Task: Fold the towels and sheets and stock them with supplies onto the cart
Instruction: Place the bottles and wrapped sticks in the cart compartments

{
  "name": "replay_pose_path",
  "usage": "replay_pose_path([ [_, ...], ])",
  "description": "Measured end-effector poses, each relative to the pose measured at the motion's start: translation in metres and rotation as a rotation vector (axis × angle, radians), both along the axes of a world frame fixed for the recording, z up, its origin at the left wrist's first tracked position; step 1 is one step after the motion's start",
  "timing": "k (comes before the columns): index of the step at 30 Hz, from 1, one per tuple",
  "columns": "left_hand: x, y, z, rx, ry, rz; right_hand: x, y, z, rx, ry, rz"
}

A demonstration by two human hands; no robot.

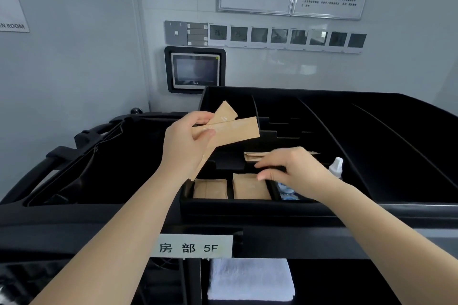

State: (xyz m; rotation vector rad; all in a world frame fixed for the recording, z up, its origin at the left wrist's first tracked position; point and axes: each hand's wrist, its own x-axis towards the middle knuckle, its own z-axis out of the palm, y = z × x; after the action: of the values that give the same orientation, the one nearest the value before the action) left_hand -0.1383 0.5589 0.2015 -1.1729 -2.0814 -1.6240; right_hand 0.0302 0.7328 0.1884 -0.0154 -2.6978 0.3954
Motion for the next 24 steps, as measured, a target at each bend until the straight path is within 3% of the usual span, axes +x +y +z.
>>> replay_pose_path([
  [3, 0.002, 0.002, 0.003, -0.023, 0.029, -0.094, -0.005, -0.005, 0.015, 0.031, 0.313, -0.103],
  [6, 0.005, 0.009, 0.008, -0.035, 0.062, -0.198, -0.018, -0.004, 0.032, 0.124, 0.236, -0.273],
  [10, 0.001, 0.019, 0.014, -0.039, -0.026, -0.316, -0.026, 0.007, 0.041, 0.013, 0.149, -0.34],
  [16, 0.001, 0.04, 0.018, -0.133, -0.085, -0.419, -0.021, 0.036, 0.044, -0.18, 0.18, -0.341],
  [20, 0.001, 0.059, 0.014, -0.225, -0.072, -0.487, -0.012, 0.067, 0.045, -0.182, 0.208, -0.328],
  [24, -0.002, 0.078, 0.011, -0.196, -0.046, -0.369, -0.009, 0.102, 0.044, -0.149, 0.202, -0.237],
])
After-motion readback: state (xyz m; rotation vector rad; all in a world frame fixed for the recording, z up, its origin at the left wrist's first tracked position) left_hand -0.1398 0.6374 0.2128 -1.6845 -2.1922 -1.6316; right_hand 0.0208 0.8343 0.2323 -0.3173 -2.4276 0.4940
